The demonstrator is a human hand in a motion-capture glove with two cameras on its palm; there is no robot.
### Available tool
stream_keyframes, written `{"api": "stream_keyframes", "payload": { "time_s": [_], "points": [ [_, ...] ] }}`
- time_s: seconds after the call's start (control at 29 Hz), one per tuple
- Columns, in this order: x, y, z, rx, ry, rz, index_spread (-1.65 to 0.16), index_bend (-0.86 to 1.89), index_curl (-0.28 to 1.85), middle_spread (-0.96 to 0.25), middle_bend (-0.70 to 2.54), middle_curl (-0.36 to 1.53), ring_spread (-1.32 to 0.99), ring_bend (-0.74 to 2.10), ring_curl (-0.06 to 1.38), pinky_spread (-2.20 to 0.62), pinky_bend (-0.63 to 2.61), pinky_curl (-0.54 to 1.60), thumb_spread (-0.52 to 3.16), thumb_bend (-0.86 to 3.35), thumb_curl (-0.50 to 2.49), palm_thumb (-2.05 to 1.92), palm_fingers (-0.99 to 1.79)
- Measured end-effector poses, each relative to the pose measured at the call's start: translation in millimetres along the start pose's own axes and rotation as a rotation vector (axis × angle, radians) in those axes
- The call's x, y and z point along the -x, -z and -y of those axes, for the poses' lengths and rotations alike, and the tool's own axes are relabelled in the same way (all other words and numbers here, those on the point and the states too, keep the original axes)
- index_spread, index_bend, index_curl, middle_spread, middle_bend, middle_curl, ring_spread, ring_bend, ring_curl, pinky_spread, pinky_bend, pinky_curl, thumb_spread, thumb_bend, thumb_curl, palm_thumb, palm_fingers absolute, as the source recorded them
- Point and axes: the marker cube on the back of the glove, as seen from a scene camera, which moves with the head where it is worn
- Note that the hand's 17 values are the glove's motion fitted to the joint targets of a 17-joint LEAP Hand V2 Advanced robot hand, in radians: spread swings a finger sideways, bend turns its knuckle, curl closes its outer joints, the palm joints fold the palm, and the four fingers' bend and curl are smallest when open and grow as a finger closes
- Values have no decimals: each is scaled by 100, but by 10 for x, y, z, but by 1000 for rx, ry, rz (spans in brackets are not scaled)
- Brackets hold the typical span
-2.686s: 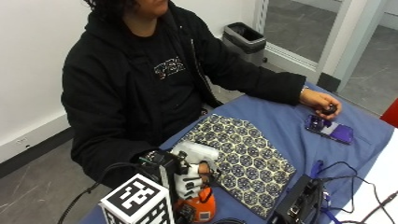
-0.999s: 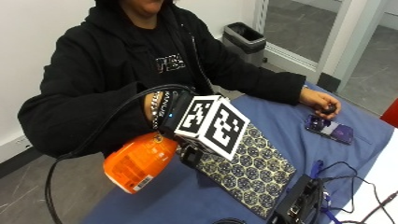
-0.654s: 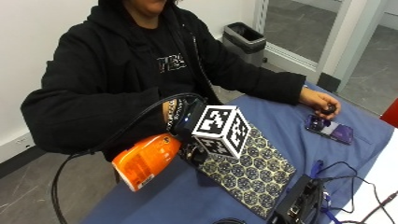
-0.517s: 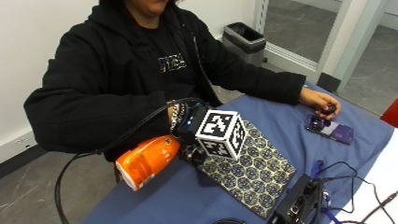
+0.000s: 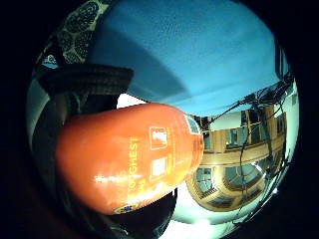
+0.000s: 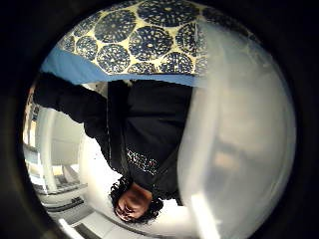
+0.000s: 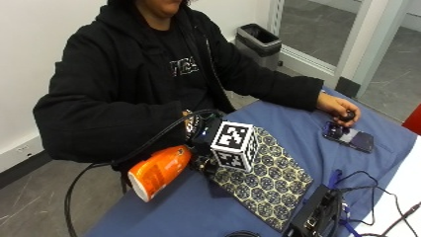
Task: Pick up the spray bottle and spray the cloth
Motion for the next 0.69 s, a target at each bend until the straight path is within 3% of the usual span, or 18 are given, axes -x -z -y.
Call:
{"api": "stream_keyframes", "payload": {
  "time_s": [0.24, 0.52, 0.69],
  "points": [
    [324, 424, -400, -232, 166, 42, -26, 22, 61, -17, 66, 63, -20, 73, 51, -26, 46, 43, 131, -1, 51, 104, 127],
    [889, 1184, -792, -585, 505, 224, -26, 21, 62, -17, 65, 63, -20, 73, 51, -25, 45, 43, 133, 0, 50, 104, 128],
    [1320, 1608, -809, -696, 737, 354, -26, 20, 62, -17, 64, 63, -20, 72, 51, -25, 46, 43, 133, 0, 50, 105, 129]
  ]
}}
